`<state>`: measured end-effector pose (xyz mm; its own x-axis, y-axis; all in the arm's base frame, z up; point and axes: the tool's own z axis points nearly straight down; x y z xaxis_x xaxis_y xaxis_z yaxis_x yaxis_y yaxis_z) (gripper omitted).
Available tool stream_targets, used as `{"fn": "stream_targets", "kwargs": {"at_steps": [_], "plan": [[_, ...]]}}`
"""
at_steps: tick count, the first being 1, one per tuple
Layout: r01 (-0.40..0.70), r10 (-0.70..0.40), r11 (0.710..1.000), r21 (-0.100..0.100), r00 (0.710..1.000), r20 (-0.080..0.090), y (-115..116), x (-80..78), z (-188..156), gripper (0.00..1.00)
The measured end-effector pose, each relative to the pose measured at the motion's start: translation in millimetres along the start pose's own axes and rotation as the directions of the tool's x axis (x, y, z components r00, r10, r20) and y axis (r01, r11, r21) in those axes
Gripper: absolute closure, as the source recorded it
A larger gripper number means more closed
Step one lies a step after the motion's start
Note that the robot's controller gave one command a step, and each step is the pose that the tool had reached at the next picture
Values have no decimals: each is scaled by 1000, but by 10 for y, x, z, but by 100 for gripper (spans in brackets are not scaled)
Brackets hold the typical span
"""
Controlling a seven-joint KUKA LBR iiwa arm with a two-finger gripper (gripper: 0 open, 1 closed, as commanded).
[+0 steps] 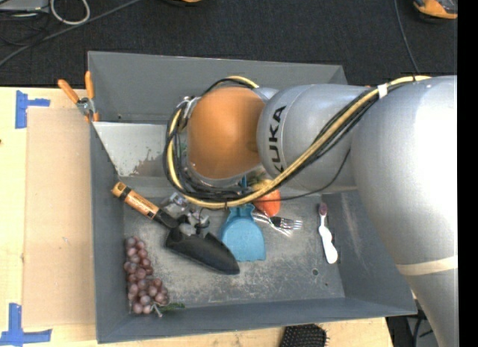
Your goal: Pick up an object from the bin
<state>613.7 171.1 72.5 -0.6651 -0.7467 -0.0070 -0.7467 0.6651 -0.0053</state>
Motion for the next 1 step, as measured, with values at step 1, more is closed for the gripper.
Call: {"fn": "stream_targets", "kwargs": {"at_steps": [1], "plan": [[-2,2,1000,0,1000,0,0,0,0,100]]}}
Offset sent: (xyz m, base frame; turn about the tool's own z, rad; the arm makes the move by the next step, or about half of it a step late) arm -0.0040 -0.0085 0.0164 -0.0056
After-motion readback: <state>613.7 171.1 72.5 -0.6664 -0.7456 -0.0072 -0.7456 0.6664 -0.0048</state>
